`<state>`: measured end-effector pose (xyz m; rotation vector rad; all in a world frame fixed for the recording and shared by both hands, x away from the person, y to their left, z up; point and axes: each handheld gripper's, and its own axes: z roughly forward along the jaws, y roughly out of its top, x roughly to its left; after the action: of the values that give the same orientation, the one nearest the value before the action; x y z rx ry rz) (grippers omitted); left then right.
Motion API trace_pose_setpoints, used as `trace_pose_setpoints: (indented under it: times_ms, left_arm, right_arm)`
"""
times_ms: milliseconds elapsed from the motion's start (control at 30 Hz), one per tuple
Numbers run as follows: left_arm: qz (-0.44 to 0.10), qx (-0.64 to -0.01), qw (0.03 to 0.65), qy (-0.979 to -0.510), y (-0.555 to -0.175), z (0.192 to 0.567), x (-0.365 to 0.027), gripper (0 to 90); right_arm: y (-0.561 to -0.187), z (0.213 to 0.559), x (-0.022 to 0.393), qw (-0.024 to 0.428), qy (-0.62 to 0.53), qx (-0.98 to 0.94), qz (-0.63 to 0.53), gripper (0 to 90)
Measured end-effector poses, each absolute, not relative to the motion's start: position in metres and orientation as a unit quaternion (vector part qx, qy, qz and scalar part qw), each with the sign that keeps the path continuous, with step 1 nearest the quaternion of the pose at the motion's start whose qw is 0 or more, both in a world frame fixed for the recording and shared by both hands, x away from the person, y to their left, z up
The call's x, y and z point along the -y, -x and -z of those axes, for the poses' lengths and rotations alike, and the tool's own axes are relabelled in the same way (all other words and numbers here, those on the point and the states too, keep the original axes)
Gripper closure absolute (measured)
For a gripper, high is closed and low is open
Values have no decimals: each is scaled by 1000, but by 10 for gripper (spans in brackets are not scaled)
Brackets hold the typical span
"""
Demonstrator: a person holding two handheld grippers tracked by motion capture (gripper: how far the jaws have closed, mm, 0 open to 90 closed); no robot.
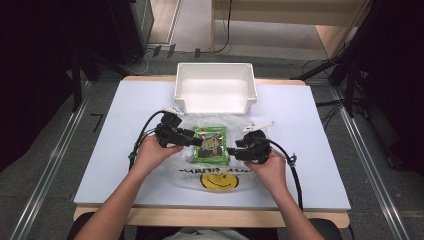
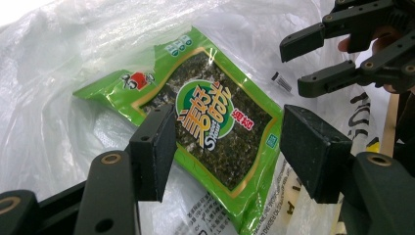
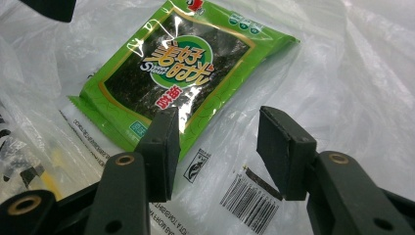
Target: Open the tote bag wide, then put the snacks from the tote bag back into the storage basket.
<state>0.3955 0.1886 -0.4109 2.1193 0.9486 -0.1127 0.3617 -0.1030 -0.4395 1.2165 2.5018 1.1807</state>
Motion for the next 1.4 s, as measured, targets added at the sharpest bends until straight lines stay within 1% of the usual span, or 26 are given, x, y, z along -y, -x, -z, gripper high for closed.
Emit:
trace_pose_setpoints:
  times_ms: [133, 233, 300, 567, 600, 767, 800, 867, 900, 1033, 1100, 1133, 1167, 1400]
  left_arm:
    - [44, -375, 400, -835, -391, 410, -191, 400]
    - [36, -377, 403, -833, -387, 410, -193, 420]
    - [41, -379, 406, -831, -386, 410, -194, 429]
    - [35, -385, 409, -827, -379, 414, -199, 439]
    - [33, -387, 407, -827, -378, 415, -200, 462]
    - [30, -388, 407, -827, -371, 418, -201, 499]
    - [27, -387, 406, -828, -370, 419, -201, 537]
    - [28, -386, 405, -828, -367, 420, -200, 575]
    - [31, -389, 402, -828, -364, 421, -199, 634]
    - [26, -390, 392, -832, -361, 423, -195, 761]
    - [30, -390, 393, -832, -361, 424, -194, 853]
    - [32, -391, 392, -832, -361, 426, -193, 853]
    - [32, -387, 382, -839, -362, 428, -190, 900]
    - [27, -386, 369, -845, -364, 434, -182, 894]
  right_arm:
    - [-359, 439, 104, 60, -403, -825, -391, 518]
    - [-356, 440, 106, 59, -404, -826, -389, 514]
    - [-355, 440, 106, 59, -403, -827, -388, 513]
    - [-354, 442, 104, 60, -399, -829, -387, 506]
    - [-354, 442, 103, 59, -398, -829, -388, 505]
    - [-353, 442, 102, 61, -396, -830, -388, 505]
    - [-353, 442, 101, 60, -396, -830, -388, 505]
    - [-353, 441, 101, 60, -396, -830, -389, 505]
    - [-352, 441, 101, 60, -397, -829, -389, 505]
    - [-353, 441, 100, 60, -397, -828, -391, 505]
    - [-353, 441, 100, 61, -397, -828, -392, 505]
    - [-353, 441, 100, 61, -397, -828, -392, 505]
    - [-353, 441, 100, 60, -398, -827, -392, 505]
    - [-352, 441, 96, 62, -397, -828, -392, 505]
